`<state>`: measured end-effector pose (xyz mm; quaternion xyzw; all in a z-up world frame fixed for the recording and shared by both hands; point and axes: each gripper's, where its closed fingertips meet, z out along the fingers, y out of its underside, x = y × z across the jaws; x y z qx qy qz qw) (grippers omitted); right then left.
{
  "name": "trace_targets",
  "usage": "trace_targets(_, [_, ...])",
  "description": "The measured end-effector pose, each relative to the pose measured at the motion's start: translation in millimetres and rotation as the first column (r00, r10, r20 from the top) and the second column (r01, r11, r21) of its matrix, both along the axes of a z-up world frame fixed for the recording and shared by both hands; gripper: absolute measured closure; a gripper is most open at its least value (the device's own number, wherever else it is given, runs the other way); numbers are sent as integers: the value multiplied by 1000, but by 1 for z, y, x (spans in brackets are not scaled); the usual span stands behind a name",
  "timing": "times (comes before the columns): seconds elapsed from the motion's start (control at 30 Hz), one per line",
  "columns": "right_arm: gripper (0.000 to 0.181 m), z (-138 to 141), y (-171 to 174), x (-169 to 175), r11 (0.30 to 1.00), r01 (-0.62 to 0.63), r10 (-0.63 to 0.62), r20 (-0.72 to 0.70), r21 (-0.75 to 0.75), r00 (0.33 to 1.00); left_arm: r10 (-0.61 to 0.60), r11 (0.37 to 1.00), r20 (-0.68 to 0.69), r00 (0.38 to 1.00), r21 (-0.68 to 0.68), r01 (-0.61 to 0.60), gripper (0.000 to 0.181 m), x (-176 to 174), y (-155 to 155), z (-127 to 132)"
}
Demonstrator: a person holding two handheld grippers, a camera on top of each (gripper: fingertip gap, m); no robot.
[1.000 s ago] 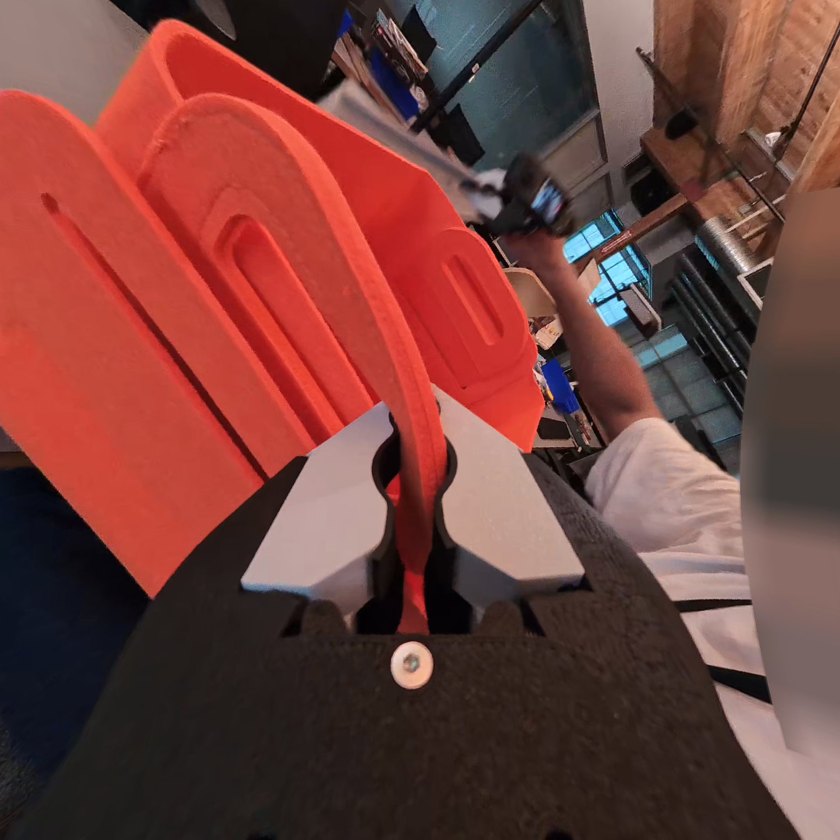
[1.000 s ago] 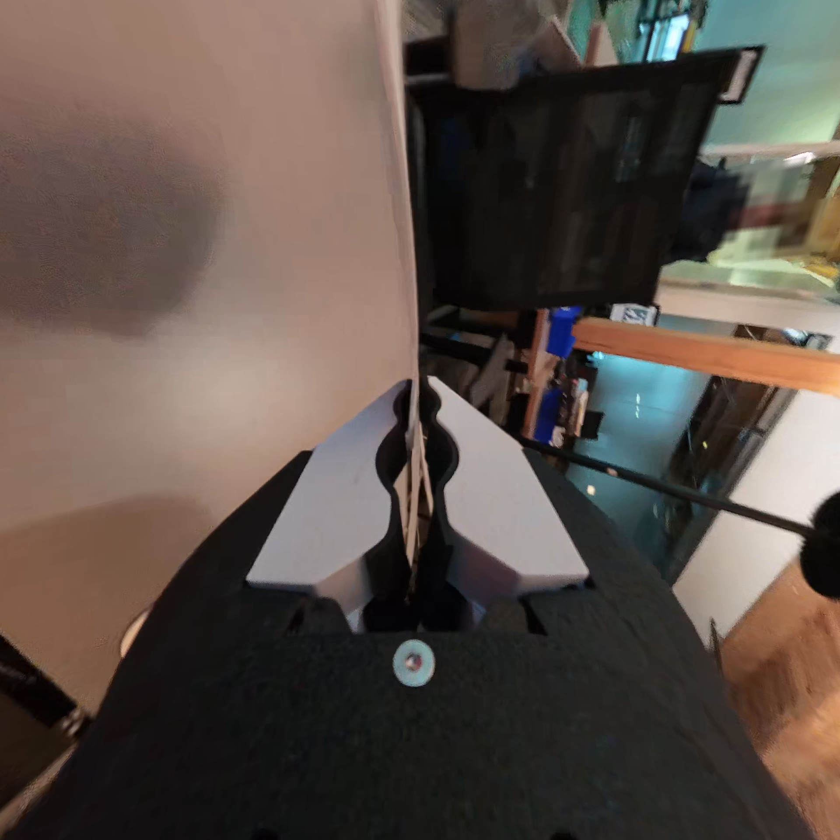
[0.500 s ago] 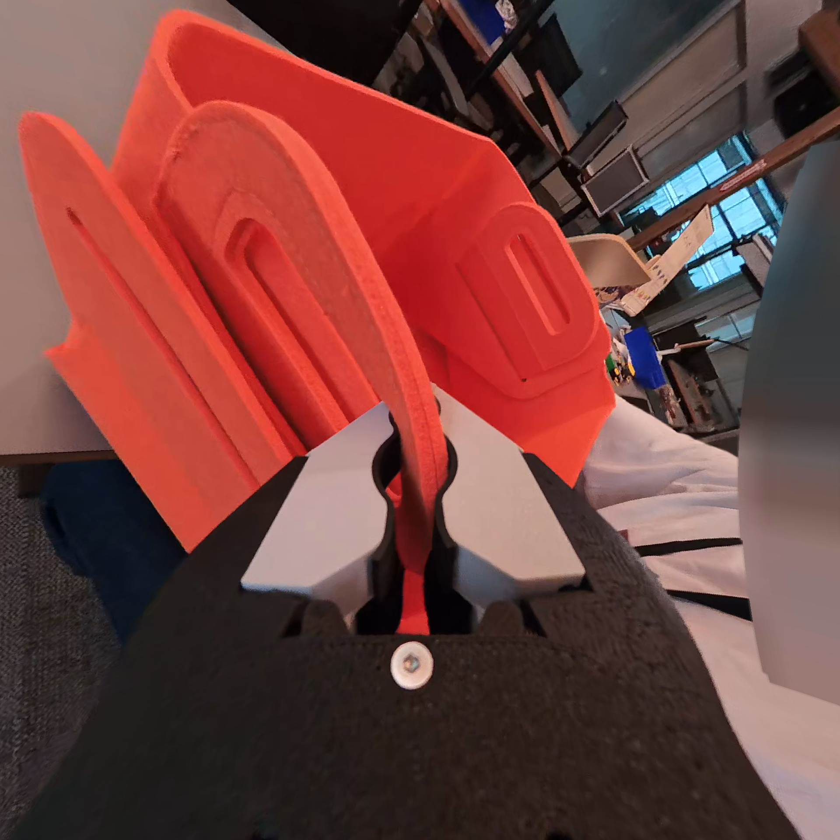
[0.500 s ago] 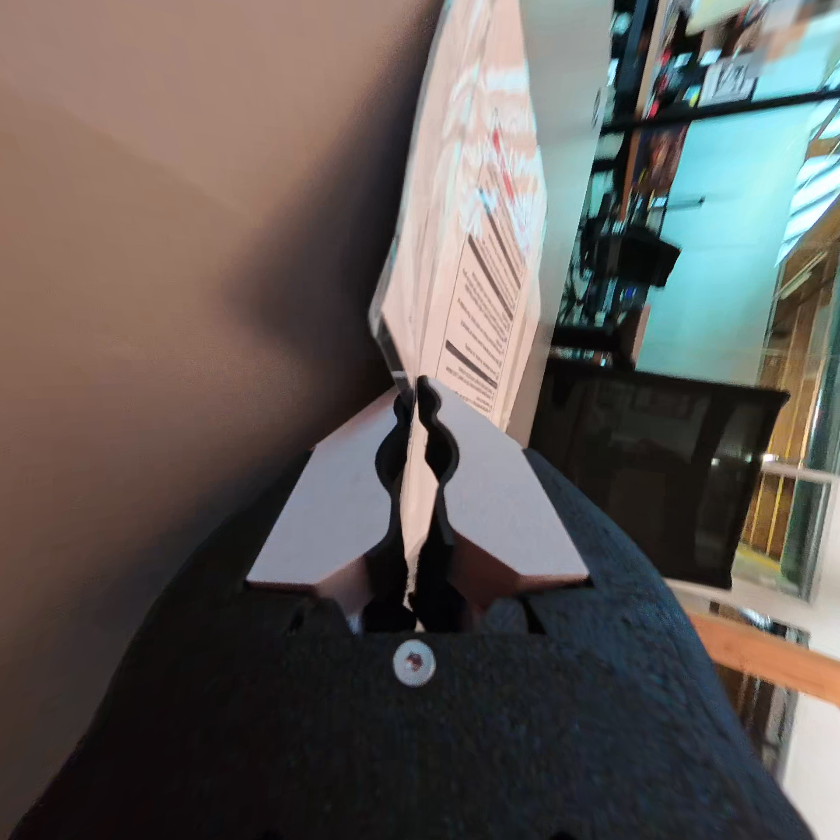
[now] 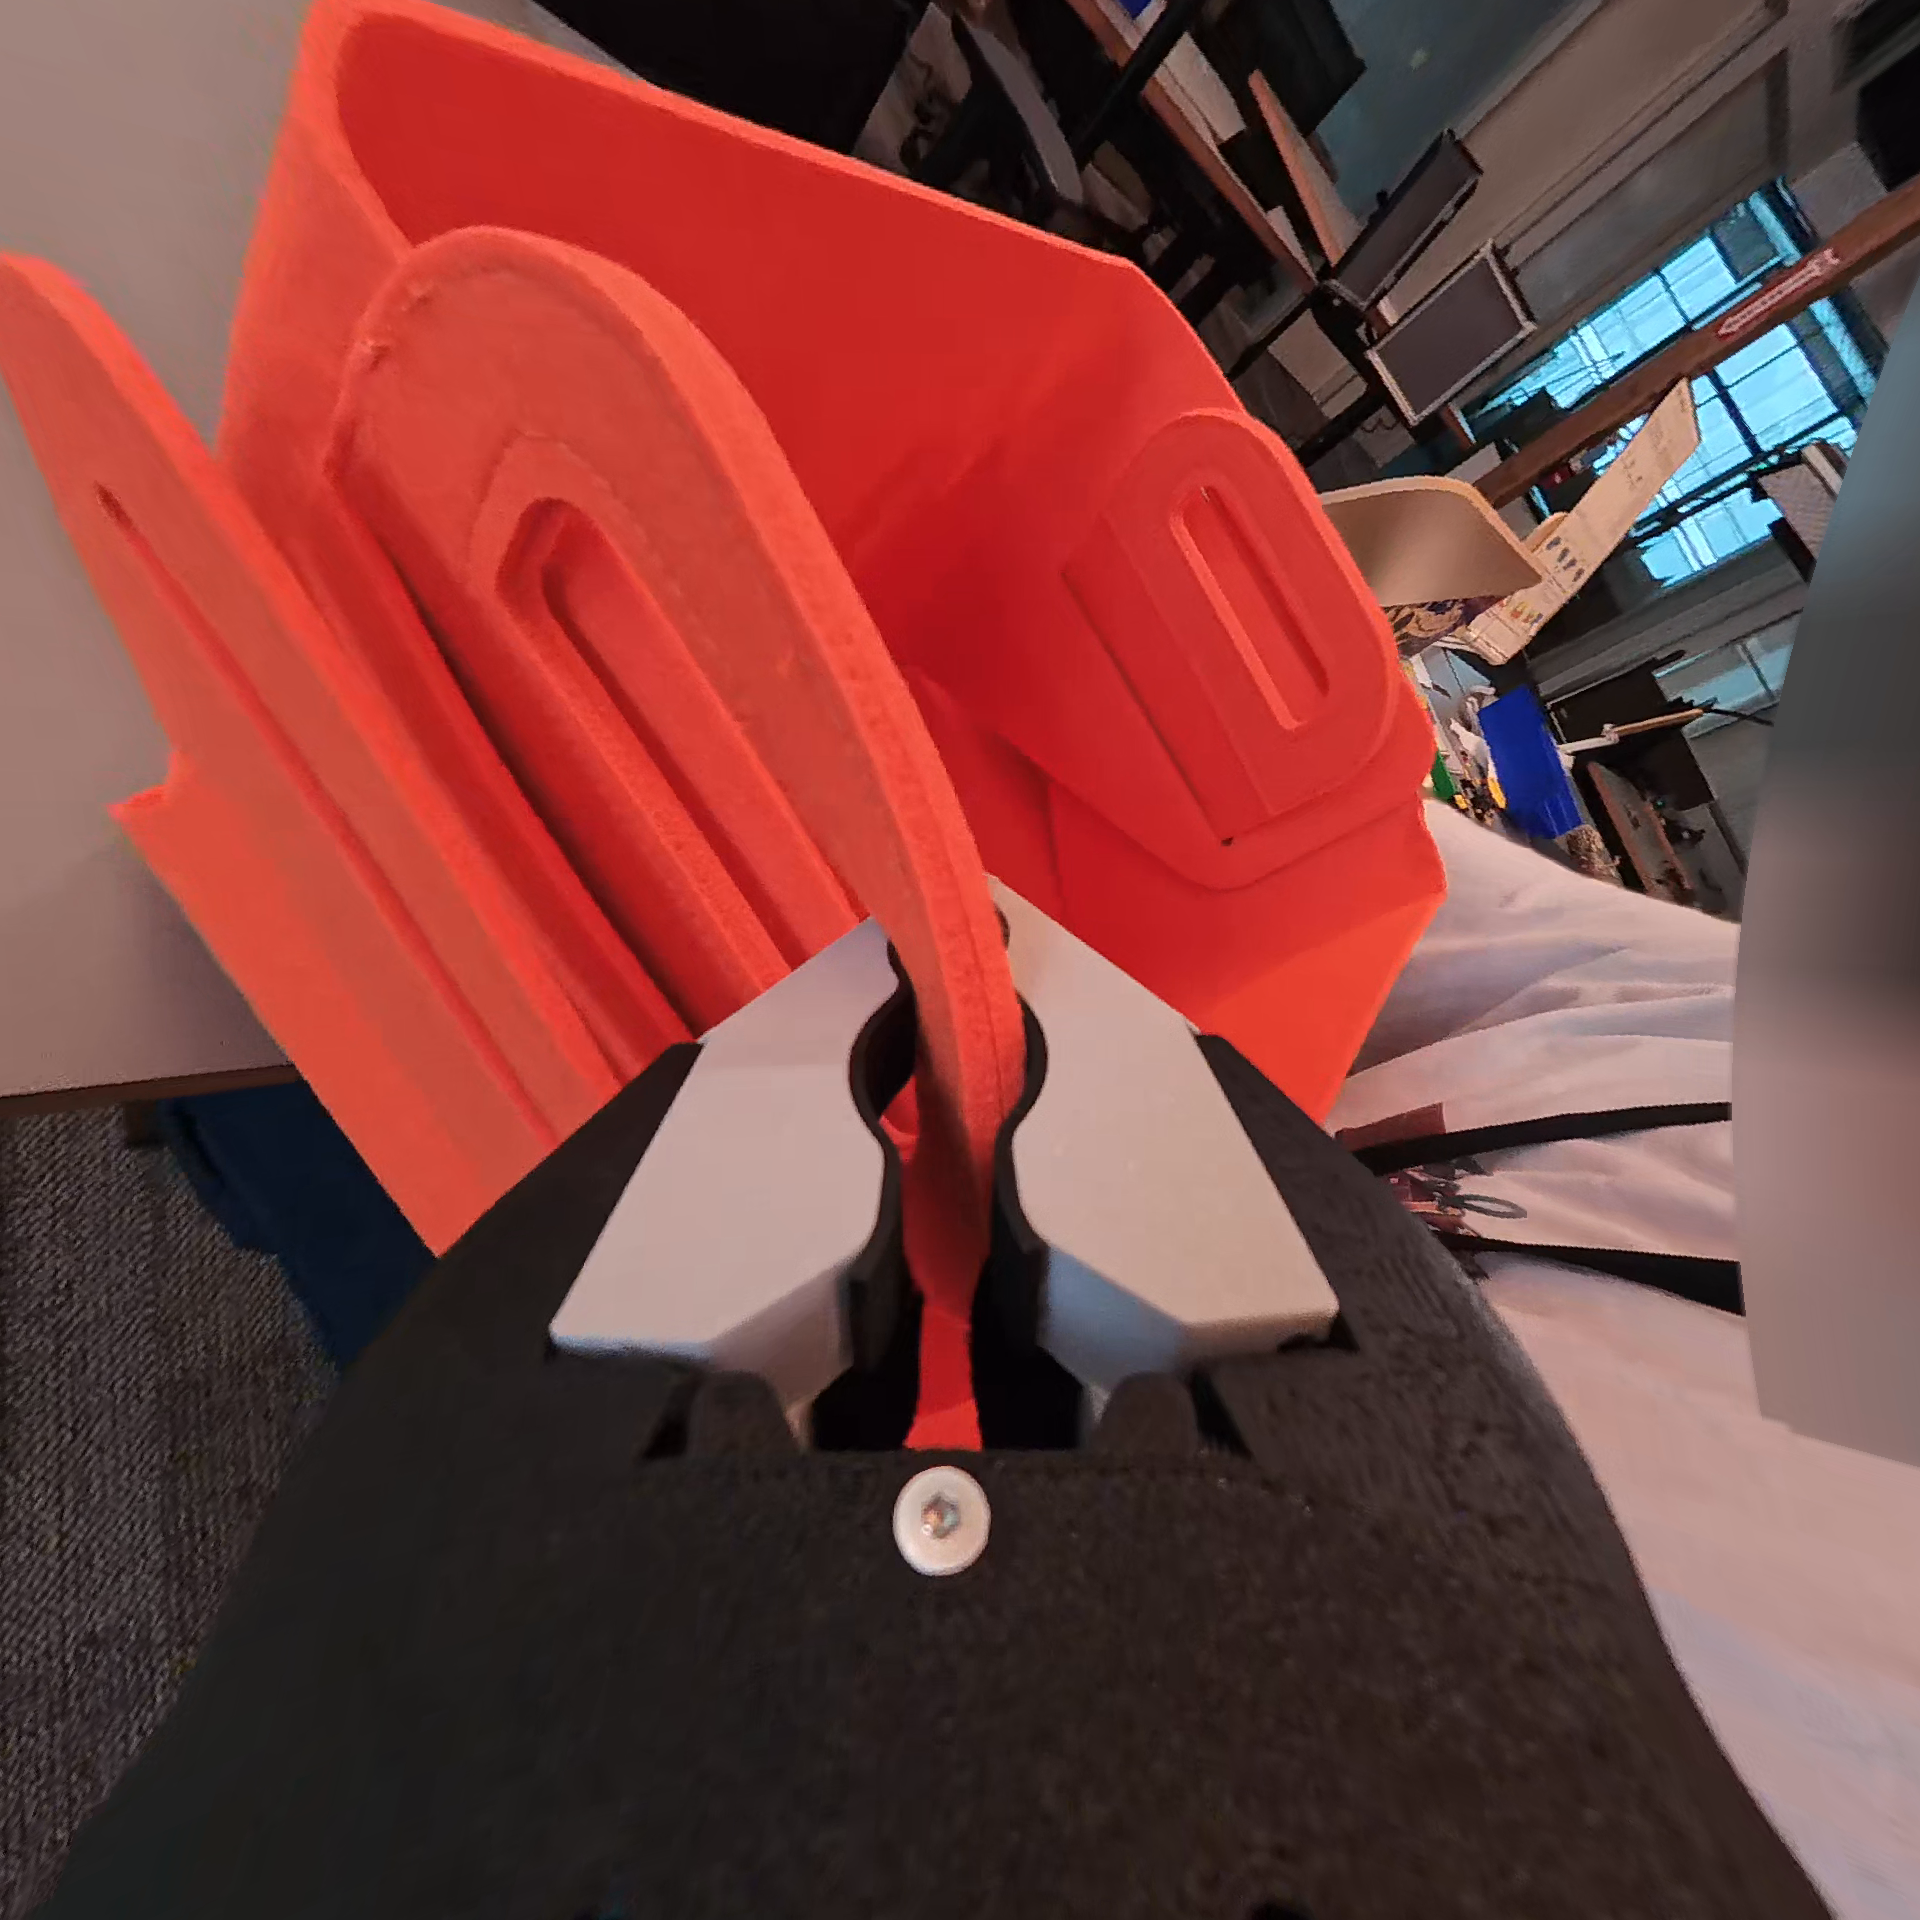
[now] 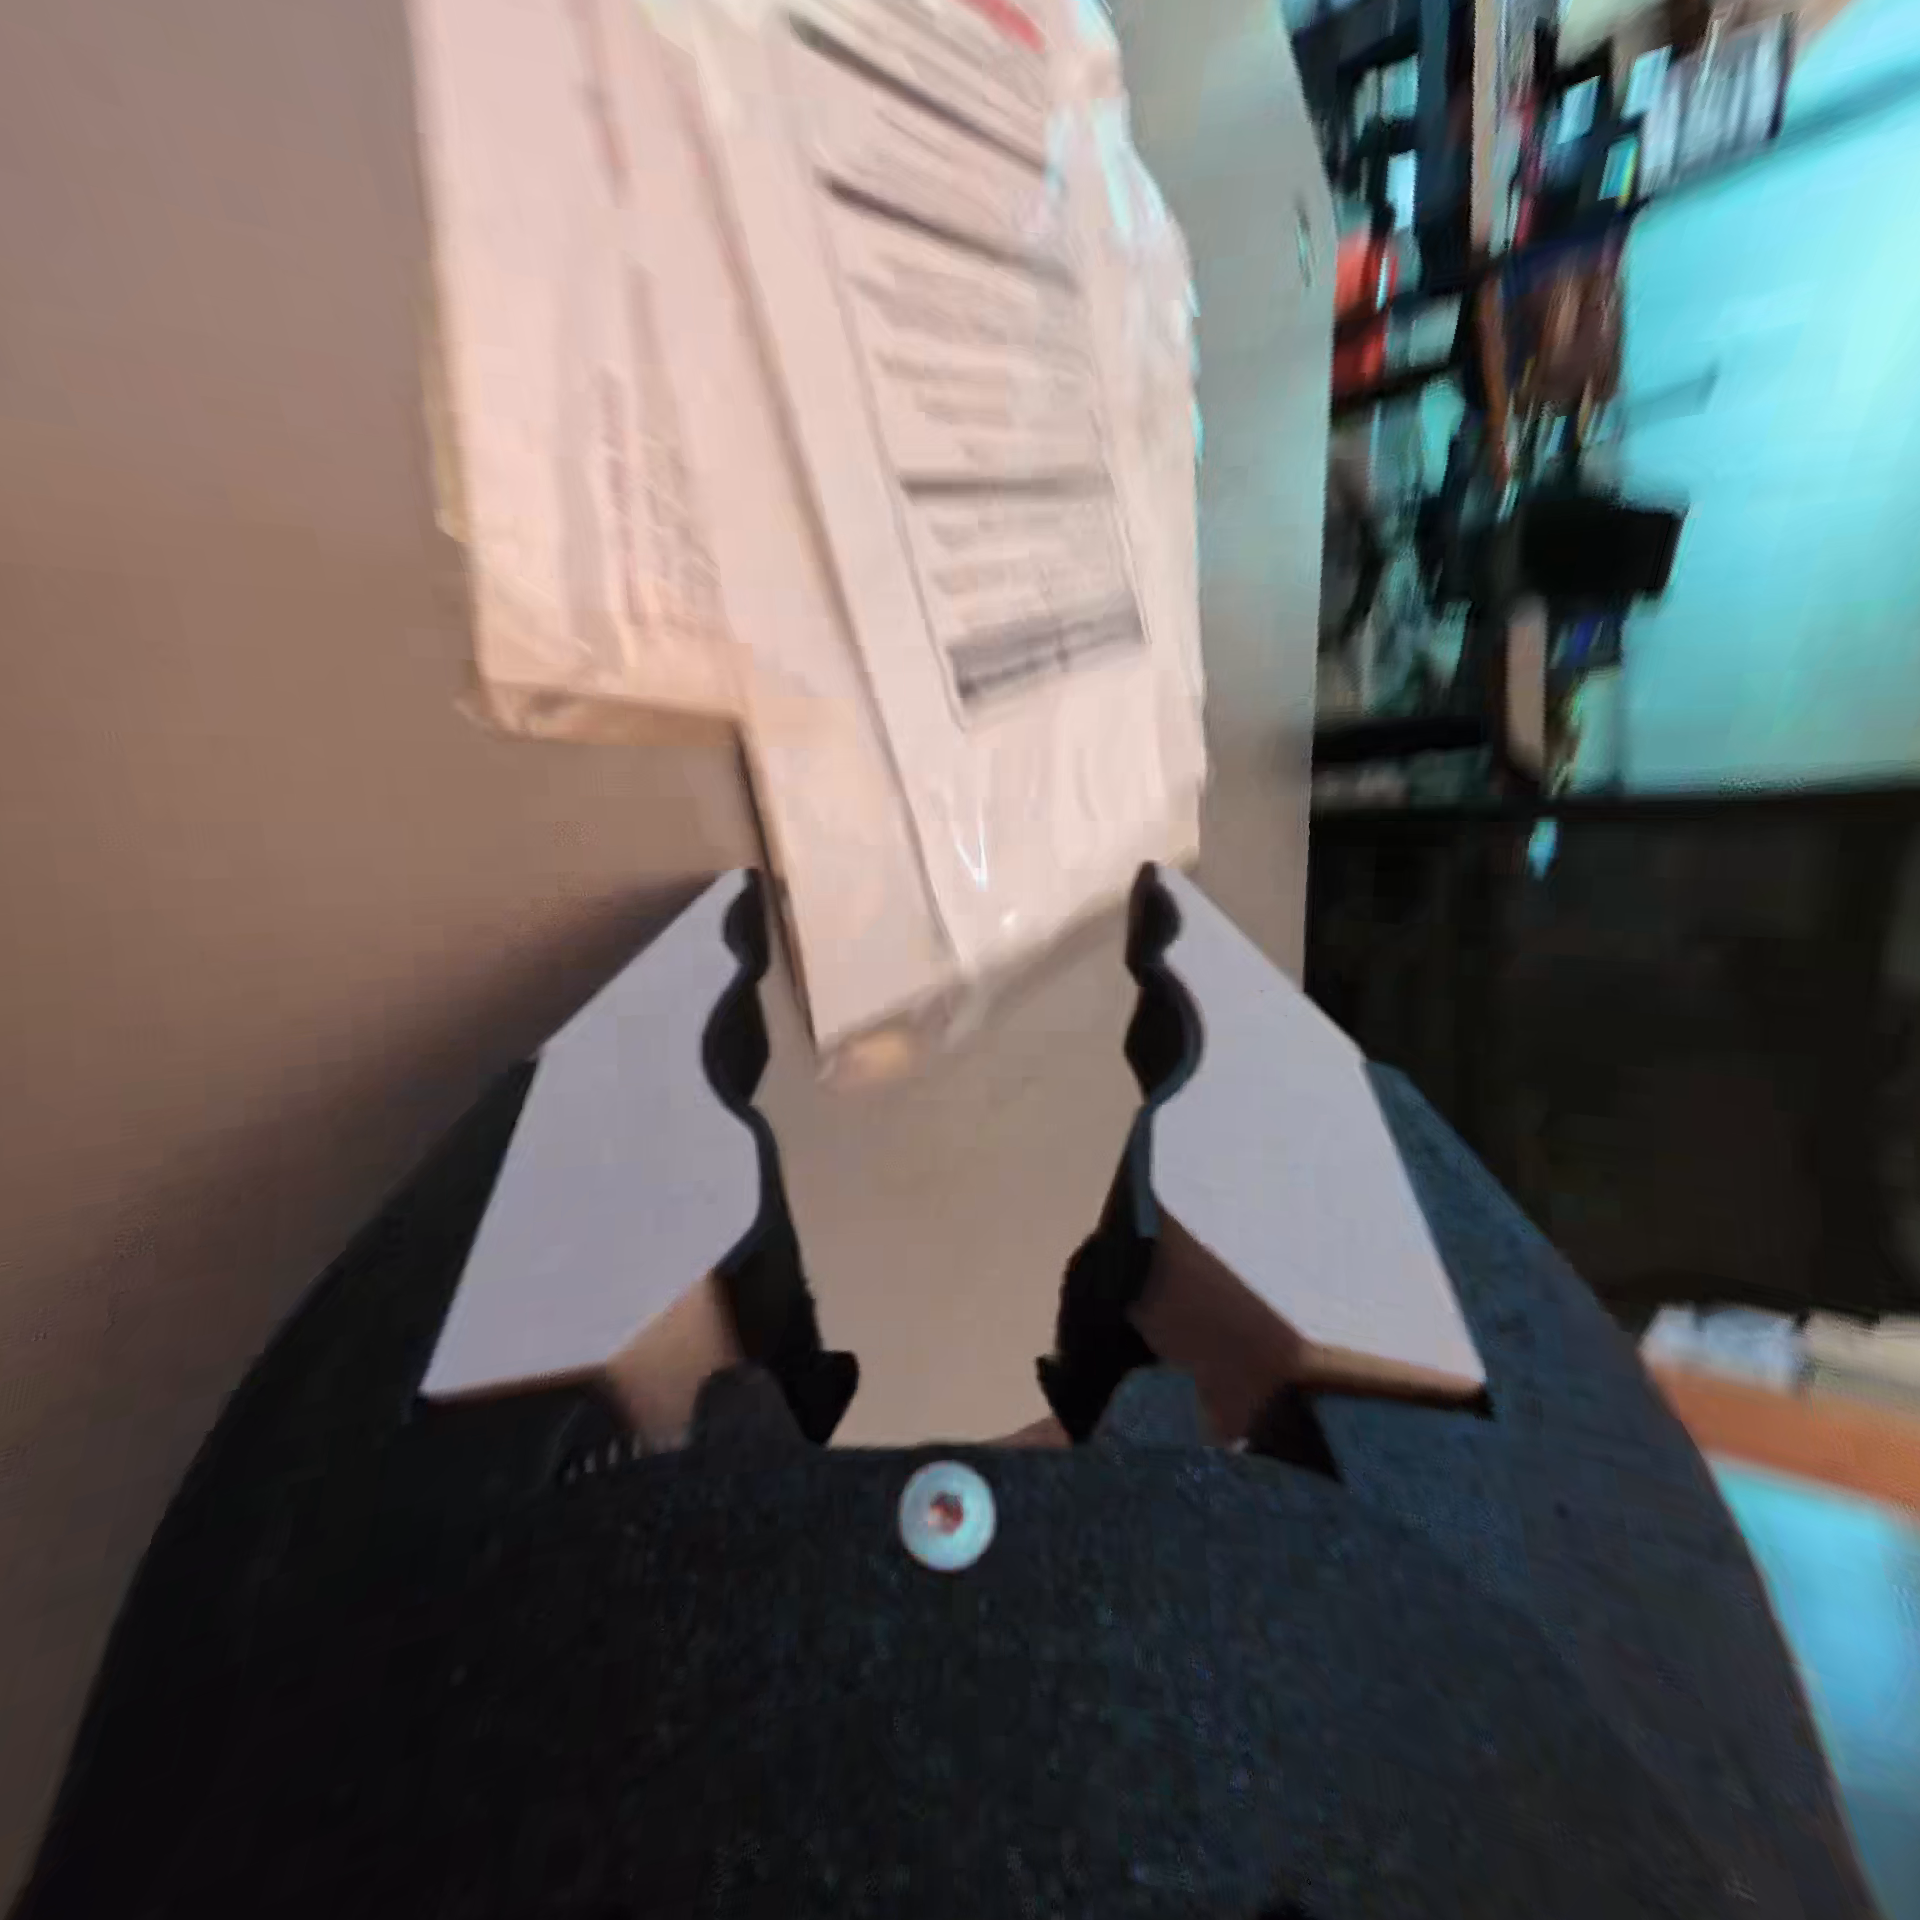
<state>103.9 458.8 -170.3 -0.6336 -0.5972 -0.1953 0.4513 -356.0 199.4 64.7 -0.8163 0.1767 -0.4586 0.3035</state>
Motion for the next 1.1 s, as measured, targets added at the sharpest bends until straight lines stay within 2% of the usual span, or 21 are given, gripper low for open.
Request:
trace_targets(0.07, [104, 25, -17, 36, 984, 161, -171, -161, -77, 972, -20, 1000, 25, 1000, 4, 19, 178, 0, -1, 1])
trace_targets(0.13, [104, 69, -43, 37, 961, 192, -260, -416, -197, 871, -42, 999, 36, 998, 14, 41, 177, -1, -2, 2])
trace_targets(0.2, [107, 146, -70, 10, 966, 114, -242, -661, -231, 710, -69, 997, 38, 997, 27, 68, 177, 1, -6, 1])
trace_targets(0.27, [105, 247, -120, -49, 950, -187, -124, -852, -250, 508, -94, 995, 45, 995, 40, 92, 177, 5, -13, -1])
trace_targets(0.3, [112, 288, -142, -75, 931, -266, -93, -865, -252, 493, -97, 994, 52, 994, 45, 95, 177, 7, -16, -1])
trace_targets(0.33, [106, 315, -163, -104, 912, -298, -72, -823, -283, 563, -93, 995, 61, 994, 51, 90, 176, 7, -18, -1])
trace_targets(0.4, [98, 334, -205, -170, 848, -338, -33, -678, -408, 734, -73, 996, 90, 993, 56, 68, 177, 6, -19, 0])
trace_targets(0.43, [92, 330, -228, -204, 788, -368, 6, -592, -494, 806, -65, 997, 109, 992, 57, 59, 177, 4, -19, 2])
trace_targets(0.5, [89, 310, -266, -269, 643, -431, 86, -500, -633, 862, -64, 997, 151, 986, 61, 55, 177, 1, -21, 5])
trace_targets(0.53, [87, 287, -280, -294, 559, -421, 109, -440, -714, 892, -67, 996, 177, 982, 62, 57, 177, 0, -22, 8])
trace_targets(0.6, [84, 224, -292, -319, 431, -270, 124, -239, -861, 963, -77, 996, 236, 969, 59, 64, 178, -2, -24, 13])
trace_targets(0.67, [81, 170, -304, -326, 302, -81, 138, -41, -950, 990, -73, 997, 314, 947, 42, 63, 178, -3, -23, 19])
trace_targets(0.73, [83, 129, -290, -330, 358, 74, 82, 110, -931, 991, -72, 997, 392, 917, 18, 71, 178, 0, -25, 23])
trace_targets(0.8, [75, 96, -282, -318, 410, 258, 14, 289, -875, 957, -72, 997, 445, 892, 11, 75, 177, 8, -30, 26])
trace_targets(0.83, [64, 85, -287, -306, 385, 363, -14, 388, -848, 922, -70, 997, 464, 883, 17, 70, 176, 12, -33, 27])
trace_targets(0.87, [58, 77, -298, -297, 322, 452, -49, 462, -832, 886, -66, 998, 474, 878, 27, 60, 176, 14, -36, 27])
trace_targets(0.9, [58, 69, -308, -295, 277, 481, -61, 485, -831, 872, -62, 998, 488, 871, 35, 51, 176, 15, -38, 29])
trace_targets(0.93, [59, 57, -308, -290, 291, 500, -82, 499, -816, 863, -66, 998, 504, 861, 36, 55, 176, 16, -41, 30])
trace_targets(1.0, [54, 30, -296, -261, 373, 578, -113, 582, -726, 805, -78, 997, 518, 852, 40, 67, 176, 19, -45, 28])
trace_targets(1.03, [53, 18, -293, -249, 380, 599, -127, 602, -705, 788, -83, 997, 520, 850, 44, 71, 176, 19, -47, 27])
trace_targets(1.1, [50, -3, -299, -231, 297, 632, -179, 609, -716, 773, -100, 995, 535, 839, 46, 90, 176, 19, -49, 28])
